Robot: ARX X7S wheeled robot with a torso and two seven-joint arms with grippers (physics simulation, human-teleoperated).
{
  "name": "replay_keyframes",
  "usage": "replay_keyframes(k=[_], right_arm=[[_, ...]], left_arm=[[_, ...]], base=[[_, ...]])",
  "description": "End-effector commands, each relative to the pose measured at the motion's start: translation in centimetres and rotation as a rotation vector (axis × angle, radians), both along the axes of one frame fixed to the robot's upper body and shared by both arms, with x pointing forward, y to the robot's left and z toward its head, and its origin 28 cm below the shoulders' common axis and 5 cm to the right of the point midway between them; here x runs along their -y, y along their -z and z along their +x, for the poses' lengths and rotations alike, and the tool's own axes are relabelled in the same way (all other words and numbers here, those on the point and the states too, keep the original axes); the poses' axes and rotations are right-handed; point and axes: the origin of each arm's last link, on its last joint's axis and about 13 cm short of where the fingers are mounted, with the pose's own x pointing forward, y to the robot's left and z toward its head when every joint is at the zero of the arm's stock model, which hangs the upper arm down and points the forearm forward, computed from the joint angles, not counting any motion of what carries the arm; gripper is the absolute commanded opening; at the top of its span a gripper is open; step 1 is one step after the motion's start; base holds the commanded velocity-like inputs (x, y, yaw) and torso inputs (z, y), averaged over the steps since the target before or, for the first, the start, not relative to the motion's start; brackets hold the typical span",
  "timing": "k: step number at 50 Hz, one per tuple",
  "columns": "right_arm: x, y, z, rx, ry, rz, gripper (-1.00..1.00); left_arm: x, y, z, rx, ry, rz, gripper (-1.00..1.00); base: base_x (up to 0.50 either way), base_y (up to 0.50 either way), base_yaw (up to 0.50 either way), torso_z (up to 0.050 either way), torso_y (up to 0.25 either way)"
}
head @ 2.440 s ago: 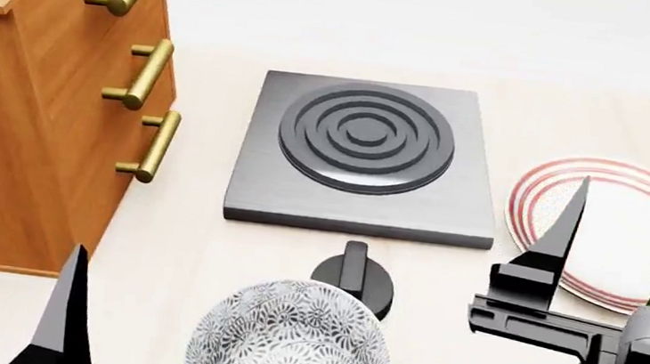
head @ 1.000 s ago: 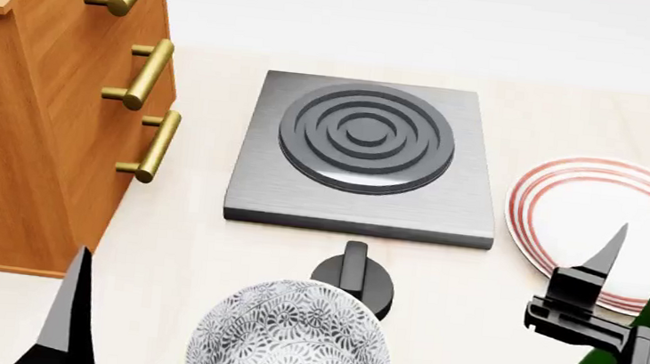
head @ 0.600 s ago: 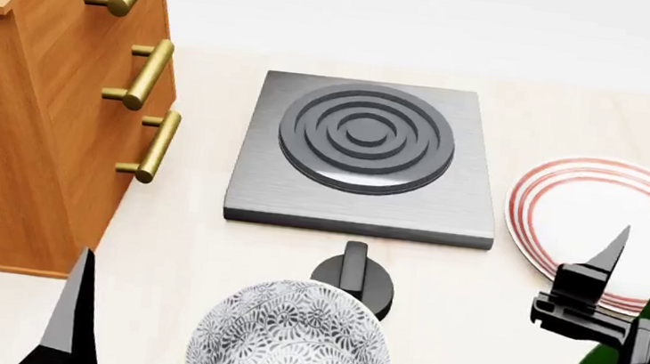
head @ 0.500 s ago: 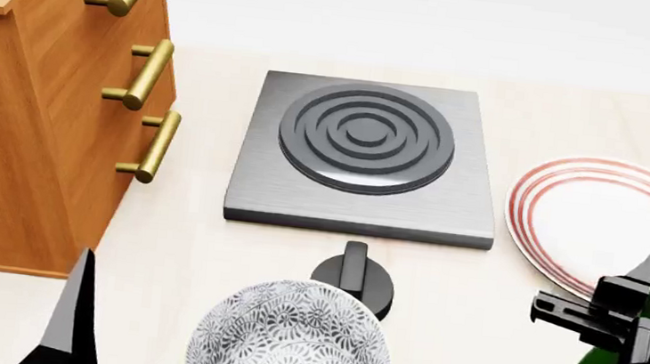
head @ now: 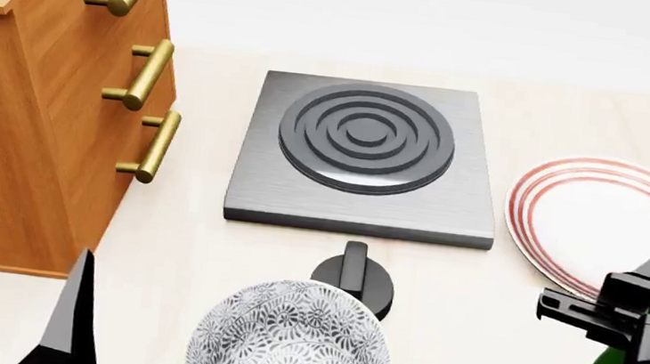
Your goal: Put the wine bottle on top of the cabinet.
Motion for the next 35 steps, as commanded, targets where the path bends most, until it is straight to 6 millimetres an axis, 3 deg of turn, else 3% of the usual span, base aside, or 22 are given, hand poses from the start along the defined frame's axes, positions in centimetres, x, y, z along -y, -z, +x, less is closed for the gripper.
replay_keyframes(k=[1,7,12,25,35], right_arm=[[0.1,-2.7,-0.2,0.053,0.005,-0.066,-1.00],[-0.7,-6.4,0.5,0.093,-0.036,-0.125,-1.00],[-1.3,-8.1,1.3,0.120,-0.060,-0.138,-1.00],[-5.7,-14.4,2.9,0.213,-0.250,-0.239,-1.00],[-7.4,-16.0,3.2,0.247,-0.336,-0.214,-1.00]], left_arm=[[0.1,0.1,0.0,-0.007,0.008,0.002,1.00],[0.0,0.2,0.0,-0.011,0.008,0.006,1.00],[0.0,0.3,0.0,-0.014,0.007,0.005,1.00],[0.1,0.5,0.1,-0.027,0.018,0.010,1.00],[0.5,0.6,0.1,-0.036,0.048,0.020,1.00]], base=[[0.00,0.00,0.00,0.000,0.000],[0.00,0.00,0.00,0.000,0.000],[0.00,0.00,0.00,0.000,0.000],[0.00,0.00,0.00,0.000,0.001],[0.00,0.00,0.00,0.000,0.001]])
